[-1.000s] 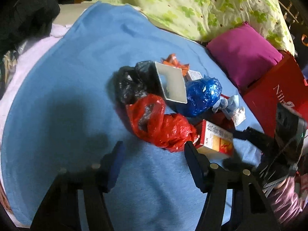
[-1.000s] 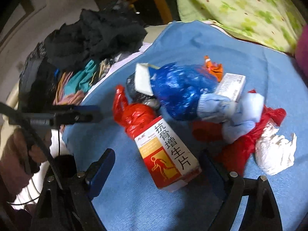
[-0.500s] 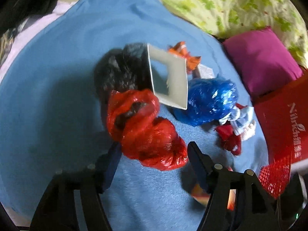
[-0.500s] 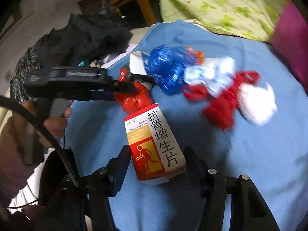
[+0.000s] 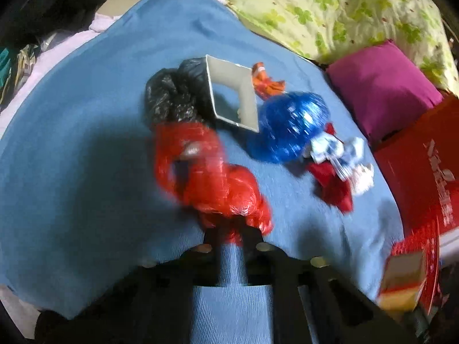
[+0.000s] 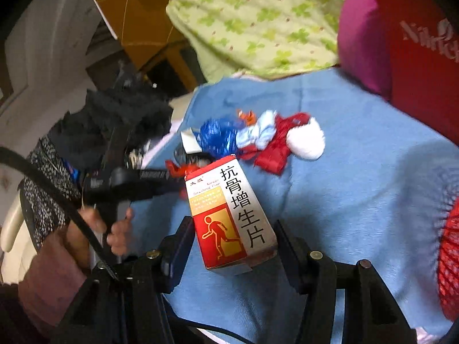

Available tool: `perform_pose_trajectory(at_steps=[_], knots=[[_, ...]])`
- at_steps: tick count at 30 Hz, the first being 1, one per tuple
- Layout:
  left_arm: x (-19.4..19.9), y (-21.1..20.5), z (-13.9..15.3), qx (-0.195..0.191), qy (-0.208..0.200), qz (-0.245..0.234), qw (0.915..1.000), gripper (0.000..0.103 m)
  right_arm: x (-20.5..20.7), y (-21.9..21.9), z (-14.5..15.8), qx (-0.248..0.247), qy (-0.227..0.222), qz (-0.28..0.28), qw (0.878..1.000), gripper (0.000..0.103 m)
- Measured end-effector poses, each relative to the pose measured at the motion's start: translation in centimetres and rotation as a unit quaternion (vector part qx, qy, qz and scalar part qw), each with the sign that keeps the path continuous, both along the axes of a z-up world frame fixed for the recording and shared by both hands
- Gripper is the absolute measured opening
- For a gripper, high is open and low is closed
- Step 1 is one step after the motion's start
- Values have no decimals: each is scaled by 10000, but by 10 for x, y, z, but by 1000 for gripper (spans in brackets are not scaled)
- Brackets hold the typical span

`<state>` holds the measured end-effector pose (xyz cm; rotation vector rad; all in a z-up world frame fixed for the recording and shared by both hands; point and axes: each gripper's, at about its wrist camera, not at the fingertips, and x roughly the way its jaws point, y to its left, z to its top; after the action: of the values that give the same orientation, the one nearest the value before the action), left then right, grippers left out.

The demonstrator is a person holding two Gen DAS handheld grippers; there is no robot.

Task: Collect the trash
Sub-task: 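Grasp the white-and-red medicine box with the right tool, then grasp the red plastic bag with the left tool while the right tool lifts the medicine box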

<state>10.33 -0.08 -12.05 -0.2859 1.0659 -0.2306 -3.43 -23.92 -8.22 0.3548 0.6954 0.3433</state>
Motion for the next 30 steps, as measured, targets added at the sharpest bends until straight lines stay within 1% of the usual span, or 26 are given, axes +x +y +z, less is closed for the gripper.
perform_pose_trajectory(at_steps=[3, 7, 9, 10, 13, 15, 18, 19, 20, 22, 23, 26, 27, 28, 29, 30], knots=[[-24, 9, 10, 152, -248, -70, 9996, 3, -14, -8, 17, 74, -247, -157, 9995, 60], [-45, 23, 19, 125, -366, -81, 9992, 2, -35, -17, 38, 91, -540, -357, 9979, 60], [-55, 26, 29, 171, -520, -113, 9984, 2, -44, -20, 47, 79, -664, -450, 9967, 60], [-51, 25, 32, 166, -574, -141, 9981, 2, -49, -21, 51, 64, -722, -474, 9962, 60], [-56, 26, 43, 273, -760, -213, 9965, 2, -61, -28, 61, 68, -877, -557, 9946, 60], [-55, 28, 42, 353, -743, -226, 9964, 2, -64, -31, 65, 40, -921, -624, 9938, 60], [-49, 31, 32, 24, -545, -217, 9983, 4, -69, -33, 68, 33, -930, -660, 9935, 60], [-49, 29, 29, 38, -510, -195, 9985, 21, -71, -32, 69, 28, -913, -657, 9937, 60], [-46, 25, 25, 55, -438, -154, 9989, 58, -71, -32, 68, 11, -909, -652, 9937, 60], [-41, 21, 20, 59, -457, 42, 9989, 84, -71, -31, 67, -11, -889, -634, 9940, 60], [-37, 18, 16, 92, -485, 153, 9987, 84, -69, -32, 66, -7, -883, -629, 9941, 60], [-21, 9, -1, 140, -298, 209, 9992, 84, -67, -31, 65, -17, -848, -624, 9944, 60], [-17, 6, -8, 247, -260, 245, 9991, 84, -66, -33, 64, -21, -845, -618, 9945, 60], [-14, 3, -12, 322, -218, 262, 9989, 74, -65, -35, 64, -33, -845, -621, 9945, 60], [-11, 1, -19, 329, -123, 236, 9991, 51, -66, -35, 65, -49, -857, -633, 9943, 60], [-10, 0, -23, 253, -32, 170, 9995, 51, -66, -36, 65, -58, -872, -641, 9941, 60]])
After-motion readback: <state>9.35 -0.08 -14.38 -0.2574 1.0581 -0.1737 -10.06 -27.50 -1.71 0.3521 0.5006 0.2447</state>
